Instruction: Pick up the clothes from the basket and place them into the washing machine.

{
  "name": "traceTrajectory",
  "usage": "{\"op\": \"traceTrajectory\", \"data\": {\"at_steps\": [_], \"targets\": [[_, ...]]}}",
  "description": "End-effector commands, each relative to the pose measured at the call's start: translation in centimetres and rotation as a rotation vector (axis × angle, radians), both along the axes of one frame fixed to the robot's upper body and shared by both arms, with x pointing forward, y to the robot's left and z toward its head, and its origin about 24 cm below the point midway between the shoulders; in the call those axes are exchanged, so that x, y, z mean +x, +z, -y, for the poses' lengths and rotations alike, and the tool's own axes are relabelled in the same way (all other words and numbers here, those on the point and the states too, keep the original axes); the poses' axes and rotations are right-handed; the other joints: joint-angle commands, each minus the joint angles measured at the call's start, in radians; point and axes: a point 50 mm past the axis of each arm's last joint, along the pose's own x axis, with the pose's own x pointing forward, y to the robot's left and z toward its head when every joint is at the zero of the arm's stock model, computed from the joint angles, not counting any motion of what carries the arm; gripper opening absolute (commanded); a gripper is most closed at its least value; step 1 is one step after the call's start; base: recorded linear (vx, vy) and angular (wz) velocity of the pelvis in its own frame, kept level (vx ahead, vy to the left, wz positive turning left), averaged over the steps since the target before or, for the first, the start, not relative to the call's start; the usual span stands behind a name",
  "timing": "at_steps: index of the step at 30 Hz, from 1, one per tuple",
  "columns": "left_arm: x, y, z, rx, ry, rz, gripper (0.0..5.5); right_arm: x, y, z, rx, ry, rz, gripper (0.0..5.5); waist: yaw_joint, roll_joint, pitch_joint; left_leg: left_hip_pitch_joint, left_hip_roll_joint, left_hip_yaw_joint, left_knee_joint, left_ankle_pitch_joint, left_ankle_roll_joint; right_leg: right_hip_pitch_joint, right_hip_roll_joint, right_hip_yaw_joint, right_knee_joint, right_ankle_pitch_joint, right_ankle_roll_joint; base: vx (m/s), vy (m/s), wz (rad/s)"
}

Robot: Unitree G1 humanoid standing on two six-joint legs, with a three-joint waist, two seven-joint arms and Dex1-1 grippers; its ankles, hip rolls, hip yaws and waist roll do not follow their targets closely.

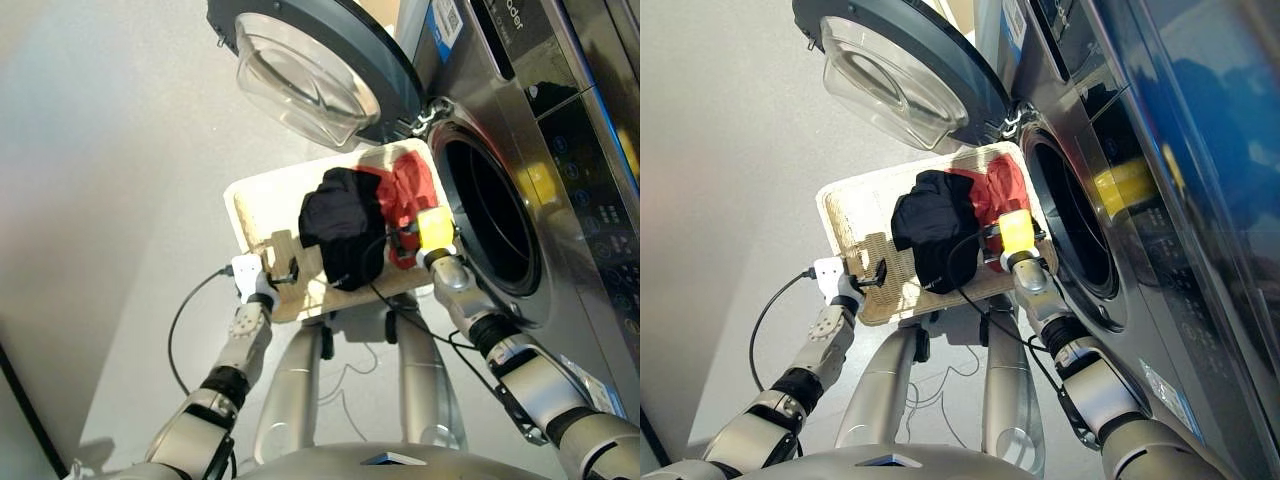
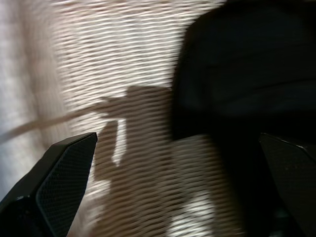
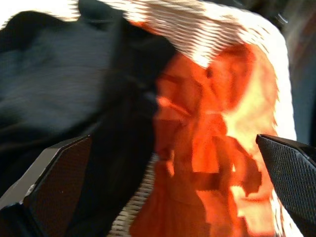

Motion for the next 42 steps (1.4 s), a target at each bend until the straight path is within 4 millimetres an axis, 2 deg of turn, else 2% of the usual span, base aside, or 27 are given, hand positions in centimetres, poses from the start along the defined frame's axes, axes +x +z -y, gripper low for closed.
{"op": "traceTrajectory", "data": {"at_steps": [1, 5, 6, 12, 13, 20, 24, 28, 34, 39, 40, 41, 42], "targets": [[1.2, 1.4, 0.6, 0.049, -0.028, 0.06, 5.5, -0.3, 2.5, -2.6, -0.111, 0.166, 0.175, 5.5, 0.0, -0.028, 0.025, -0.046, -0.007, -0.018, 0.011, 0.017, -0.028, 0.07, -0.005, -0.039, -0.116, 0.024, 0.083, 0.0, 0.0, 0.0], [2.3, 2.7, 2.6, 0.075, -0.07, 0.102, 5.5, -0.8, 3.6, -2.5, -0.262, 0.213, 0.31, 5.5, -0.011, -0.035, 0.044, -0.061, -0.006, -0.021, 0.02, 0.014, -0.026, 0.061, -0.006, -0.04, -0.11, 0.021, 0.086, -0.013, 0.004, -0.004], [2.5, 3.0, 2.9, 0.071, -0.075, 0.113, 5.5, -0.9, 3.8, -2.6, -0.285, 0.225, 0.335, 5.5, -0.019, -0.04, 0.05, -0.08, -0.012, -0.014, 0.02, 0.043, -0.019, 0.045, -0.013, -0.044, -0.112, 0.043, 0.08, 0.0, 0.0, 0.0], [3.4, 3.8, 3.7, 0.095, -0.076, 0.12, 5.5, -1.5, 4.3, -2.4, -0.344, 0.245, 0.402, 5.5, -0.036, -0.04, 0.059, -0.121, -0.008, -0.011, 0.04, 0.028, -0.017, 0.001, -0.006, -0.039, -0.092, 0.034, 0.078, 0.035, 0.003, -0.016], [3.4, 3.6, 3.8, 0.1, -0.079, 0.11, 5.5, -1.7, 4.1, -2.3, -0.348, 0.241, 0.4, 5.5, -0.033, -0.033, 0.058, -0.117, -0.002, -0.018, 0.047, -0.006, -0.022, -0.001, 0.005, -0.033, -0.08, 0.006, 0.084, 0.148, 0.0, -0.056], [3.9, 3.9, 3.9, 0.164, -0.099, 0.113, 5.5, -2.0, 4.4, -1.9, -0.345, 0.228, 0.429, 5.5, -0.052, -0.02, 0.049, -0.228, 0.017, -0.015, 0.135, -0.048, -0.014, -0.12, 0.016, -0.019, -0.004, -0.019, 0.077, 0.021, -0.002, -0.007], [4.6, 4.5, 3.2, 0.179, -0.074, 0.119, 5.5, -1.9, 5.2, -2.2, -0.335, 0.236, 0.46, 5.5, -0.062, -0.015, 0.047, -0.302, 0.032, -0.009, 0.204, -0.078, -0.005, -0.199, 0.023, -0.011, 0.057, -0.033, 0.075, -0.002, -0.001, -0.1], [5.0, 5.0, 2.8, 0.165, -0.071, 0.125, 5.5, -2.0, 6.1, -2.2, -0.303, 0.231, 0.49, 5.5, -0.077, -0.01, 0.046, -0.371, 0.038, -0.015, 0.269, -0.099, -0.005, -0.27, 0.031, -0.003, 0.114, -0.05, 0.073, -0.001, -0.006, -0.046], [5.7, 6.0, 2.6, 0.159, -0.071, 0.146, 5.5, -2.0, 6.5, -2.0, -0.278, 0.206, 0.503, 5.5, -0.093, -0.01, 0.044, -0.467, 0.049, 0.001, 0.376, -0.14, -0.003, -0.374, 0.05, 0.001, 0.203, -0.069, 0.067, 0.0, 0.0, 0.0], [6.0, 6.3, 2.5, 0.154, -0.074, 0.152, 5.5, -1.9, 5.9, -1.6, -0.299, 0.184, 0.479, 5.5, -0.104, -0.017, 0.042, -0.517, 0.059, 0.009, 0.438, -0.163, 0.001, -0.424, 0.061, 0.003, 0.252, -0.078, 0.067, 0.0, 0.0, 0.0], [6.0, 6.4, 2.5, 0.153, -0.077, 0.153, 4.18, -1.9, 5.6, -1.5, -0.303, 0.182, 0.47, 5.5, -0.107, -0.019, 0.04, -0.52, 0.059, 0.01, 0.442, -0.163, 0.002, -0.424, 0.059, 0.001, 0.253, -0.077, 0.067, 0.0, 0.0, 0.0], [6.1, 6.6, 2.6, 0.149, -0.087, 0.159, 0.95, -1.8, 5.2, -1.3, -0.319, 0.174, 0.454, 5.5, -0.109, -0.018, 0.036, -0.52, 0.061, 0.009, 0.437, -0.164, 0.003, -0.424, 0.059, 0.0, 0.244, -0.074, 0.068, 0.0, 0.0, 0.0], [6.1, 6.6, 2.6, 0.149, -0.087, 0.159, 0.0, -1.8, 5.2, -1.3, -0.319, 0.174, 0.454, 5.5, -0.109, -0.018, 0.036, -0.52, 0.06, 0.009, 0.436, -0.164, 0.003, -0.424, 0.059, 0.0, 0.243, -0.074, 0.068, 0.0, 0.0, 0.0]]}}
